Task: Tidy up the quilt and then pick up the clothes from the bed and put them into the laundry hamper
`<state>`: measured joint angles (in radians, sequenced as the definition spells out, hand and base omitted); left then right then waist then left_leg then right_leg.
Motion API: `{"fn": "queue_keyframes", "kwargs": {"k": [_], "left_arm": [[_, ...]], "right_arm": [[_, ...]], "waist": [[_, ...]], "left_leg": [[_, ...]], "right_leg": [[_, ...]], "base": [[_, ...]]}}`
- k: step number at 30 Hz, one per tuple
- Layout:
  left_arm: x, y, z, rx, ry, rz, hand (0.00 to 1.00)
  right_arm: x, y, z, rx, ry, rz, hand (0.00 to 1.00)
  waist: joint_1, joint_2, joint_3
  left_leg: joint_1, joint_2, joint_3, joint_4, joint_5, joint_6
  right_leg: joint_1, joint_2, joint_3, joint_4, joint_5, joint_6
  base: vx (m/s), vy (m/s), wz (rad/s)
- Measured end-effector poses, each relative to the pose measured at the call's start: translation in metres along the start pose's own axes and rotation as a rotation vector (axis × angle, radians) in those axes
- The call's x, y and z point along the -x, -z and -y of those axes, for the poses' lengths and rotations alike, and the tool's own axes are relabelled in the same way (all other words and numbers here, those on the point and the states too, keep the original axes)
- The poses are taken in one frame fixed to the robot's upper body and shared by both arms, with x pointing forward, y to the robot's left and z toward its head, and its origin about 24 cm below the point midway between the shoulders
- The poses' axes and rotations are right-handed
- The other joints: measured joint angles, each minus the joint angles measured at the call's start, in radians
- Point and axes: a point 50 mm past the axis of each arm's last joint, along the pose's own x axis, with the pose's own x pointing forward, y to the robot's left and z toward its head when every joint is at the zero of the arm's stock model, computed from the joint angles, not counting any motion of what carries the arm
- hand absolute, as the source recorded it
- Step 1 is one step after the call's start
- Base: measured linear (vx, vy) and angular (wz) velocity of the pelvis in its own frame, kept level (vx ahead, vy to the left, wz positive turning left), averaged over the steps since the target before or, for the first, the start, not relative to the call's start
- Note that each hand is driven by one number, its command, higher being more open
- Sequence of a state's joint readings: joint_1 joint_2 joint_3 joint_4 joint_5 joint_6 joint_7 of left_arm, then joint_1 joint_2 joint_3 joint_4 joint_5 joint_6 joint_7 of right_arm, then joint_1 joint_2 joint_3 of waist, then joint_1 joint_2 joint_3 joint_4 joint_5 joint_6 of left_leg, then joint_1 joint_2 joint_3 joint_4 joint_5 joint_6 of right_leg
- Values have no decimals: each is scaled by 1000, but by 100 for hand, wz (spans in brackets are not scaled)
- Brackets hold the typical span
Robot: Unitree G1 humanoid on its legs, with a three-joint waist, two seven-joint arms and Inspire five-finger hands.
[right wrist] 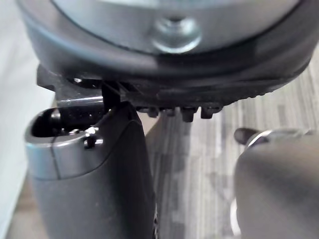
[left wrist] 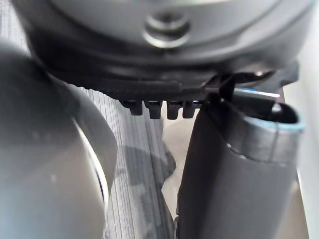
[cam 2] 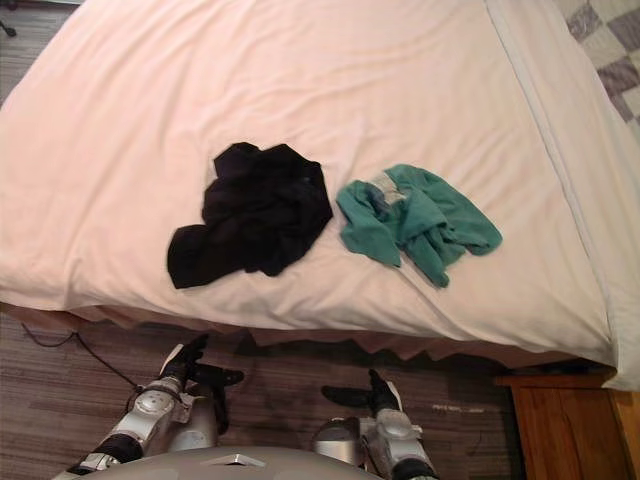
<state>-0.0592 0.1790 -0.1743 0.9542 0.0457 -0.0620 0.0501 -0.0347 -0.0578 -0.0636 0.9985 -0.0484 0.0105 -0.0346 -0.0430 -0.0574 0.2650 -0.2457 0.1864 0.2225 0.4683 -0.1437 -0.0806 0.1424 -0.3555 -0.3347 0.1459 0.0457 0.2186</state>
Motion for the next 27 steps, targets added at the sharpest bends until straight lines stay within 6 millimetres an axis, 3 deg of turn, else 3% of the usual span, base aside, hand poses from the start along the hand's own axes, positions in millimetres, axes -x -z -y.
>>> {"fn": "queue_keyframes", "kwargs": {"k": [1, 2, 3, 4, 5, 6, 7, 8, 10, 11, 14, 19, 23, 26, 27], "left_arm": [[0, 1, 2, 1, 6, -2, 100], [2, 3, 8, -2, 29, -8, 100], [2, 5, 11, 1, 38, -12, 100], [3, 6, 12, 3, 42, -18, 100], [4, 12, 13, 3, 44, -37, 100], [4, 15, 13, 4, 41, -47, 100], [5, 18, 12, 15, 34, -60, 100], [6, 20, 12, 31, 28, -71, 100], [7, 25, 11, 72, 7, -86, 100], [7, 28, 11, 112, -10, -104, 100], [9, 35, 11, 180, -22, -136, 100], [11, 41, 9, 237, -37, -164, 100], [13, 50, 4, 334, -99, -203, 100], [21, 70, -5, 596, -222, -270, 100], [28, 85, -13, 766, -309, -309, 100]], "right_arm": [[-2, -9, -9, 39, -28, 25, 100], [-3, -19, -21, 77, -66, 48, 100], [-3, -23, -32, 109, -103, 58, 100], [-2, -27, -42, 153, -136, 76, 100], [-1, -29, -54, 187, -172, 94, 100], [1, -30, -60, 216, -192, 103, 100], [2, -27, -65, 219, -205, 104, 100], [3, -24, -66, 220, -207, 97, 100], [3, -22, -65, 221, -199, 89, 100], [1, -22, -61, 227, -188, 81, 100], [0, -17, -53, 207, -157, 49, 100], [-1, -7, -37, 81, -83, 9, 100], [-1, 6, -17, -147, 11, -57, 100], [5, 36, 9, -452, 146, -151, 100], [10, 52, 20, -632, 219, -186, 100]], "waist": [[11, 14, 0], [23, 31, 1], [24, 40, 5], [18, 44, 8], [9, 48, 10], [8, 47, 10], [11, 35, 6], [13, 22, 2], [16, 8, -6], [15, 14, -7], [14, 16, -10], [14, 0, -29], [10, 5, -32], [12, 8, -38], [13, 8, -40]], "left_leg": [[25, 0, 22, -42, -11, 10], [60, -5, 64, -93, -10, 18], [94, -13, 88, -133, 7, 39], [122, -26, 96, -173, 22, 48], [159, -40, 98, -230, 48, 56], [183, -49, 102, -264, 66, 59], [207, -68, 105, -297, 84, 59], [240, -99, 107, -336, 101, 59], [264, -132, 118, -395, 132, 55], [268, -133, 127, -429, 152, 53], [322, -138, 140, -529, 197, 43], [359, -148, 128, -557, 200, 33], [358, -156, 110, -558, 199, 33], [360, -159, 107, -558, 194, 31], [360, -157, 113, -558, 193, 30]], "right_leg": [[-49, -11, -8, 61, 28, -88], [-116, -38, -51, 163, 46, -237], [-163, -56, -73, 245, 18, -276], [-191, -43, -70, 306, -46, -231], [-208, 14, -23, 342, -119, -187], [-208, 70, 8, 340, -151, -173], [-202, 102, 6, 316, -162, -171], [-150, 85, -33, 246, -185, -155], [-82, 93, -33, 92, -182, -77], [-66, 110, -32, 20, -151, -49], [-37, 134, -26, -46, -119, -50], [12, 136, -48, -86, -116, -44], [37, 136, -74, -117, -111, -36], [53, 140, -81, -134, -110, -35], [54, 145, -79, -138, -110, -36]], "base": [[42, 345, -70], [19, 322, -78], [17, 263, -62], [24, 251, -19], [11, 152, 10], [11, 83, 21], [40, 32, 17], [58, 14, 9], [64, -42, -10], [35, -68, -20], [27, -20, -18], [39, 3, 8], [37, -11, 17], [50, -20, 9], [68, -39, -10]]}}
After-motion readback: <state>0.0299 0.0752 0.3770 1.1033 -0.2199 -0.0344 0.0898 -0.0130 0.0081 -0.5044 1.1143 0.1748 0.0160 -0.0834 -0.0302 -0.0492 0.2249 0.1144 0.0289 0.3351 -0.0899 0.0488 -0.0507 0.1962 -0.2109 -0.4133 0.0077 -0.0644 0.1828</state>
